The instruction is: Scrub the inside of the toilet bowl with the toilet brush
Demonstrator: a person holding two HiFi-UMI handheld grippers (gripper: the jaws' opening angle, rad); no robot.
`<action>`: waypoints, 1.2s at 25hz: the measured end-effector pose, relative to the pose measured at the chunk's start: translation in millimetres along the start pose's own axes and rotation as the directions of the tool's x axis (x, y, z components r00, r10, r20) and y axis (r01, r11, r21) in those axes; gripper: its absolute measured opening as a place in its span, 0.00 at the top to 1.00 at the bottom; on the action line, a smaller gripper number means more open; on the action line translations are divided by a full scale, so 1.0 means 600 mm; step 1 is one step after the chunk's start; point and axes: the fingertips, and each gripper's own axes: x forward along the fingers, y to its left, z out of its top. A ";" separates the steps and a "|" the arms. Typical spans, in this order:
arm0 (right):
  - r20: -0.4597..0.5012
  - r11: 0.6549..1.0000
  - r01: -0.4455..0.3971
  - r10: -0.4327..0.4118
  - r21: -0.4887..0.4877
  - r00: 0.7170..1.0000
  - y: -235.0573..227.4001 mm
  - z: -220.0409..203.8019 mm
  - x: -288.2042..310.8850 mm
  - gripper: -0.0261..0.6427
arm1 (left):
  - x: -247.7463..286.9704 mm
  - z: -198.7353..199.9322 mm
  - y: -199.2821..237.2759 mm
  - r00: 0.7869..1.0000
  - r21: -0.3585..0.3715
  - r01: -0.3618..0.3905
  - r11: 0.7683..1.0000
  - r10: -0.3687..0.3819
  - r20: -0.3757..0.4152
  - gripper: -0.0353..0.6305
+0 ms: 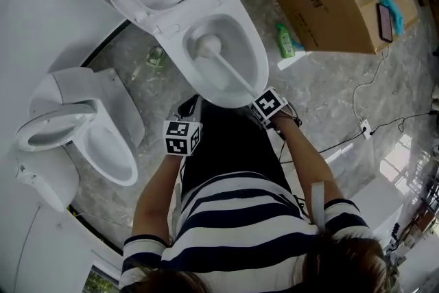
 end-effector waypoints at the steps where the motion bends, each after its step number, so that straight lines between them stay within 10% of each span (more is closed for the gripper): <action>1: -0.010 1.000 0.008 -0.008 -0.004 1.000 -0.006 0.006 0.004 0.96 | 0.008 0.001 0.003 1.000 0.009 0.005 1.000 -0.005 -0.008 0.95; 30: -0.139 0.985 0.071 -0.094 -0.159 0.986 -0.068 0.121 0.092 0.96 | 0.096 -0.050 0.062 0.993 0.015 0.028 1.000 -0.026 -0.115 0.95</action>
